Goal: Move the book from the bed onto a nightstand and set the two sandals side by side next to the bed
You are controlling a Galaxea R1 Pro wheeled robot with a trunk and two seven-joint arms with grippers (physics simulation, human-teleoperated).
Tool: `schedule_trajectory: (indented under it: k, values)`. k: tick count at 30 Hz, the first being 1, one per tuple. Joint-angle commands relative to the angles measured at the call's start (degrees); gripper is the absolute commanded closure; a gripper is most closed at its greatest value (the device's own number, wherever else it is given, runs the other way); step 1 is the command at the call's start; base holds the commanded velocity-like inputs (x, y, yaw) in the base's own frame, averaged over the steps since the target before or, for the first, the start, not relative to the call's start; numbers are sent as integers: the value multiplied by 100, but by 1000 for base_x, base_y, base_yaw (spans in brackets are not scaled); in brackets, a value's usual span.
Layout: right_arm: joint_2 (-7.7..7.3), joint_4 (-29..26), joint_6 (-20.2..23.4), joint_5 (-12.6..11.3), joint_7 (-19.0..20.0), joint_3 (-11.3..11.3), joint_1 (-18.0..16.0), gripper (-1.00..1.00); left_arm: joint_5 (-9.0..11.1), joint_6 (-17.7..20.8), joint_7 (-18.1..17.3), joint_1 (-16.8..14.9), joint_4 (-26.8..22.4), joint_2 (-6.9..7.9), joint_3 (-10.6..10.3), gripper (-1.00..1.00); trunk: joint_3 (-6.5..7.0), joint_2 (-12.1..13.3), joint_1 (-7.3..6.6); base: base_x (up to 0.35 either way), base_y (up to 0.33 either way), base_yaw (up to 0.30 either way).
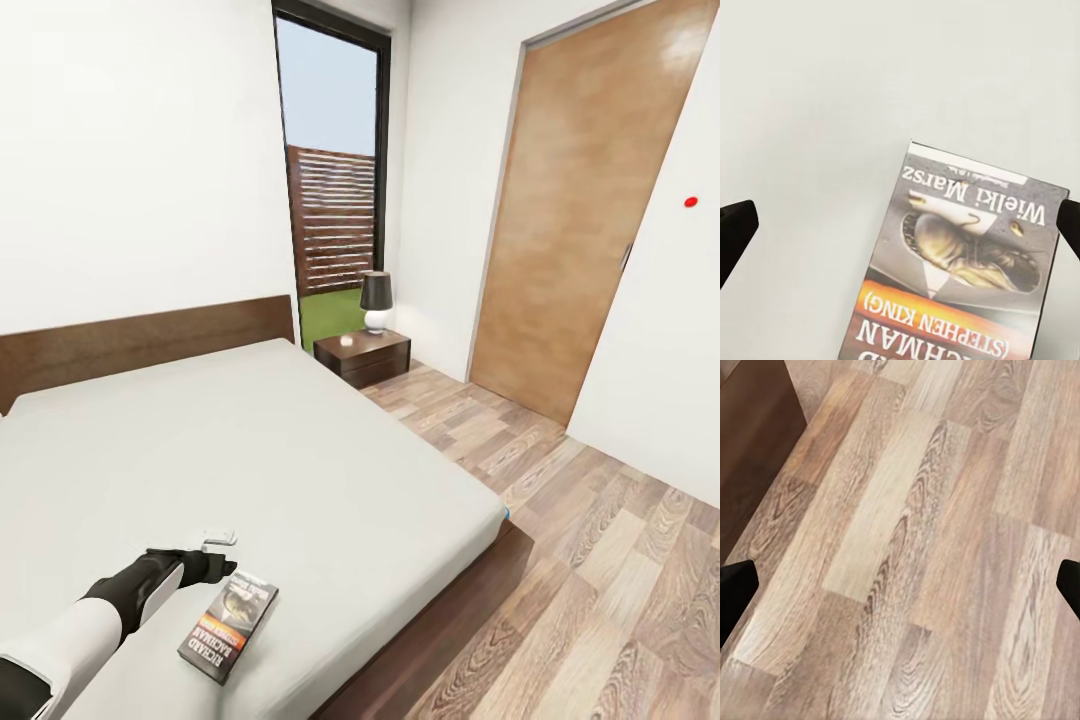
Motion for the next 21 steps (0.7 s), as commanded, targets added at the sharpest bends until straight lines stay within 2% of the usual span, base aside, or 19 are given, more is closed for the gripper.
schedule_trajectory:
  k: [1,6,21]
  values:
    - [5,4,-6,59,51,-33,-8,-100,27,34,-8,-5,-10,5,-19,-100,-24,-45,22,0,0,0]
    - [1,42,-6,58,50,21,-8,-100,28,130,-3,-9,-7,7,-14,-100,-114,-245,132,0,0,0]
    - [2,80,-9,55,46,67,-8,-100,35,816,52,-28,-7,-1,-4,-100,-383,-847,462,0,0,0]
